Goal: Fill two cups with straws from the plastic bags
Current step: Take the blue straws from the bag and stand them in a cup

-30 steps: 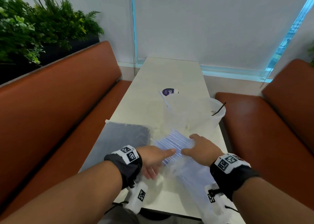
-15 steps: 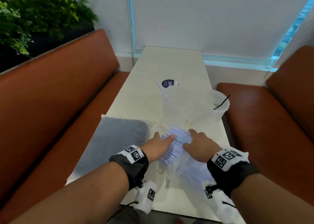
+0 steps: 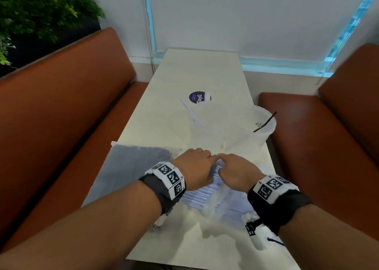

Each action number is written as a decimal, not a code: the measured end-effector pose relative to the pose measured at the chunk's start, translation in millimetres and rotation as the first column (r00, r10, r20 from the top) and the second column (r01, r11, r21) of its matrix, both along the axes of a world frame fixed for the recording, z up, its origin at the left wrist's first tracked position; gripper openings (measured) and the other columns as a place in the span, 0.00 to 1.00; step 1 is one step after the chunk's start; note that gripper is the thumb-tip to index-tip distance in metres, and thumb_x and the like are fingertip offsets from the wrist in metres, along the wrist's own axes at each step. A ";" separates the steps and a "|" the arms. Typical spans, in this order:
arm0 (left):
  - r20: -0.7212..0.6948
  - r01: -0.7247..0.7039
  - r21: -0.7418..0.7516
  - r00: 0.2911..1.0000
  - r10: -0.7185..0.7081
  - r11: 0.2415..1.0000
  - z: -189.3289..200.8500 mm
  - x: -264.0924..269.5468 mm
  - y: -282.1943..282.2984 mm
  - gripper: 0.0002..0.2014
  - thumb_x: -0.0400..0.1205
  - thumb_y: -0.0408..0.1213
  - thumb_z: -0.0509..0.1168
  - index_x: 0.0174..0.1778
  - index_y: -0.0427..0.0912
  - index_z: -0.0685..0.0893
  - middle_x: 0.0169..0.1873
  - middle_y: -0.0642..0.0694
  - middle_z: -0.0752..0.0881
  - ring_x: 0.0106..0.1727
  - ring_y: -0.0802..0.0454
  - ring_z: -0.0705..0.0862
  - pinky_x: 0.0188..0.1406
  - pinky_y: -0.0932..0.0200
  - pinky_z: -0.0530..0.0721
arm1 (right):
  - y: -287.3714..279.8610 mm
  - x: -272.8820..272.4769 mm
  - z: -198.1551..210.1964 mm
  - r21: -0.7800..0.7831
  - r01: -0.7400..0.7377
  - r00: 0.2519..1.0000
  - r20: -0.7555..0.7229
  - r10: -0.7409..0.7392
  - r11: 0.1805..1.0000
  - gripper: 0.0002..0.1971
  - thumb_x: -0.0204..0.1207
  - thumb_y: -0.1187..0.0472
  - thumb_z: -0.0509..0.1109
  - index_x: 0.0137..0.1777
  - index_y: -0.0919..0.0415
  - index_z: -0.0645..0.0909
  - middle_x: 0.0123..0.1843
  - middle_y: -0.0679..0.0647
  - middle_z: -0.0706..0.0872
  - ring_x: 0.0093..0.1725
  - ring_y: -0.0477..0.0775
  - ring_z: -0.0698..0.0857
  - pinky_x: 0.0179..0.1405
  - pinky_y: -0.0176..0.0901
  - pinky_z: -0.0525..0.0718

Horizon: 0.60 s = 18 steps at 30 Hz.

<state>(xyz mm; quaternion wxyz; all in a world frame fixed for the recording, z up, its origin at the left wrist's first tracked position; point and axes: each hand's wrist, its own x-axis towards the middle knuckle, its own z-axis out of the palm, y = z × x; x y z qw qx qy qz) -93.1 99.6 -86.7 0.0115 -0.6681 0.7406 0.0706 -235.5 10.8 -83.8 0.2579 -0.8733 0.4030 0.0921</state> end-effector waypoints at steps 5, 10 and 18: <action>0.030 0.032 0.111 0.999 -0.035 0.993 1.3 -9.5 -11.9 0.16 0.86 0.45 0.62 0.66 0.42 0.81 0.61 0.42 0.79 0.60 0.43 0.77 0.52 0.52 0.76 | -2.9 7.1 11.5 0.072 -0.086 0.996 -0.007 0.087 0.994 0.12 0.75 0.57 0.66 0.58 0.56 0.80 0.53 0.54 0.87 0.53 0.59 0.85 0.57 0.55 0.83; 0.071 0.019 0.175 0.997 -0.032 0.984 0.1 -3.1 -18.4 0.15 0.88 0.44 0.60 0.66 0.40 0.81 0.59 0.41 0.80 0.59 0.41 0.81 0.48 0.51 0.75 | -11.9 7.0 15.7 0.140 -0.221 0.972 -0.050 0.230 0.965 0.13 0.81 0.50 0.64 0.59 0.55 0.81 0.58 0.53 0.87 0.58 0.57 0.83 0.62 0.53 0.80; 0.052 -0.001 0.266 0.999 -0.013 0.964 -0.4 -10.1 -28.4 0.16 0.85 0.43 0.64 0.63 0.38 0.84 0.55 0.41 0.85 0.52 0.41 0.86 0.44 0.54 0.77 | -19.1 11.7 12.2 0.155 -0.250 0.965 -0.038 0.259 0.956 0.11 0.80 0.57 0.64 0.54 0.62 0.84 0.52 0.59 0.89 0.54 0.61 0.86 0.60 0.58 0.82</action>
